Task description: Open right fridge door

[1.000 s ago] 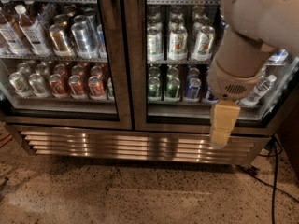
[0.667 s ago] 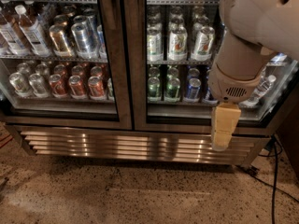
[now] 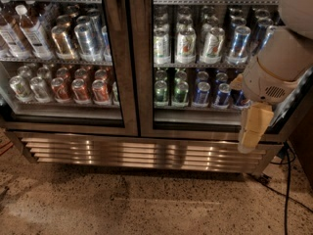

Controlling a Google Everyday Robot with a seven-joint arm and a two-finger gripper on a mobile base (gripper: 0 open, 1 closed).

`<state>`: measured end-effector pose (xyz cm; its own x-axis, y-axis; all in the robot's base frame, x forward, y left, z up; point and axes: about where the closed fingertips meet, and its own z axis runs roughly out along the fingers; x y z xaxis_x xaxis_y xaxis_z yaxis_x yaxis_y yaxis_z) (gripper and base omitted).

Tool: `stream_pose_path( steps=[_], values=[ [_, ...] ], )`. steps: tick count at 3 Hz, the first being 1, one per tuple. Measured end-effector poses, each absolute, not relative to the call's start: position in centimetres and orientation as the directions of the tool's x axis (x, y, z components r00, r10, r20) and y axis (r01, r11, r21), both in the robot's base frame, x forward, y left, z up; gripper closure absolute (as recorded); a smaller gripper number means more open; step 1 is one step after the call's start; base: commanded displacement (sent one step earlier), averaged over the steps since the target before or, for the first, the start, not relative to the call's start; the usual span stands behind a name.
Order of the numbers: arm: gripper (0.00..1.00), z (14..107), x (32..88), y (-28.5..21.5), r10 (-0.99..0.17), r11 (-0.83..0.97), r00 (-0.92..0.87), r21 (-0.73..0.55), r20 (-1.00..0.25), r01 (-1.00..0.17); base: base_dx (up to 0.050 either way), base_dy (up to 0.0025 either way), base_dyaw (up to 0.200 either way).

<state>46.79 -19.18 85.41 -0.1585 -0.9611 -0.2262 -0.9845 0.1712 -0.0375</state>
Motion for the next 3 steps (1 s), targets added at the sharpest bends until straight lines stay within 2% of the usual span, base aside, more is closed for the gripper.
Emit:
stream_pose_path(
  steps=[1,2,3],
  values=[
    [0.0,85.0,47.1,-19.9,-0.897,0.081,-0.087,0.033,-0.433,-0.996,0.0,0.0,0.0],
    [0.0,85.6,47.2,-18.3,-0.866,0.055,-0.065,0.034,-0.495,-0.998,0.0,0.0,0.0],
    [0.0,85.6,47.2,-18.3,-0.866,0.055,-0.065,0.035,-0.496,-0.998,0.0,0.0,0.0]
  ],
)
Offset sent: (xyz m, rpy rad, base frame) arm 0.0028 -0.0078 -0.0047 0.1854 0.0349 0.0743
